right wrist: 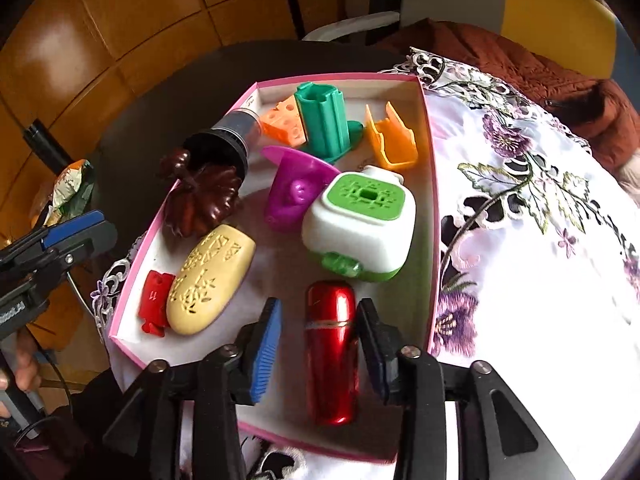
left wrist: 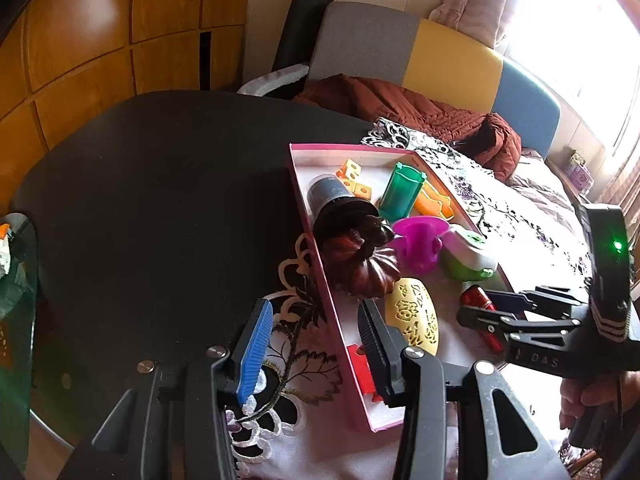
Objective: Organize rigid objects
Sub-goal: 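Carry the red lipstick tube into the tray and open the right tool, then withdraw the right tool from the tray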
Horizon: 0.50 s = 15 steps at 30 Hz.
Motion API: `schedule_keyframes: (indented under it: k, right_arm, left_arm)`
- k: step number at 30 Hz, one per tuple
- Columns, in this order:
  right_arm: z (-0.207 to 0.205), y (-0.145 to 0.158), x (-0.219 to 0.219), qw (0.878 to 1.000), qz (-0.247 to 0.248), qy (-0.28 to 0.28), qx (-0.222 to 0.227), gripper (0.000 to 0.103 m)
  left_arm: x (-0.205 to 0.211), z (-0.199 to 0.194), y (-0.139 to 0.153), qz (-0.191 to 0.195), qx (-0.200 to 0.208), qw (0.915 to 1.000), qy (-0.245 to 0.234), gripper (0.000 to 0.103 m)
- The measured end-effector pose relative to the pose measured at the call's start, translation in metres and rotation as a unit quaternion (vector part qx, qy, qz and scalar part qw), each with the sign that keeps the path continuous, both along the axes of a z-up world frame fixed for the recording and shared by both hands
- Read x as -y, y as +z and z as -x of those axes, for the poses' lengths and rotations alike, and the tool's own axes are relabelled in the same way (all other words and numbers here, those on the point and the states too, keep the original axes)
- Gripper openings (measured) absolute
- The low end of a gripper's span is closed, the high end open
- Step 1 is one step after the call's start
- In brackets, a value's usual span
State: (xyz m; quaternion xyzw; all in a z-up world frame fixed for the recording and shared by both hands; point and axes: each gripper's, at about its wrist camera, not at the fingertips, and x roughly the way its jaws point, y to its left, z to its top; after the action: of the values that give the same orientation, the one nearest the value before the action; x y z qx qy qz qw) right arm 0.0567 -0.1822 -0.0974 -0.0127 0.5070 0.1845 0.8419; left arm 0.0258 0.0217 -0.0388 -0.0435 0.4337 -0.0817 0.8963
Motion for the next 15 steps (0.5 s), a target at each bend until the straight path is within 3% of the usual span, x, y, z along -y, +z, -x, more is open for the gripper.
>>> schedule_keyframes:
  k: [3,10,12,15]
  right_arm:
    - [0.008,0.005,-0.001,1.000,-0.003,-0.008,0.009,0.060]
    - [0.033,0.024,-0.005,0.998,0.012,-0.039,0.056,0.070]
    - [0.041,0.031,-0.005,0.995,0.016,-0.057,0.076,0.077]
    - [0.053,0.042,-0.005,0.990,0.016,-0.088,0.106,0.078]
  left_arm:
    - [0.000,0.003,0.003,-0.007,0.007,0.9999,0.005,0.045]
    - [0.000,0.011,0.011,-0.019,0.022,0.9991,0.030,0.045]
    - [0.002,0.015,0.015,-0.026,0.030,0.9985,0.038,0.045]
    - [0.005,0.022,0.023,-0.040,0.040,0.9970,0.052,0.045]
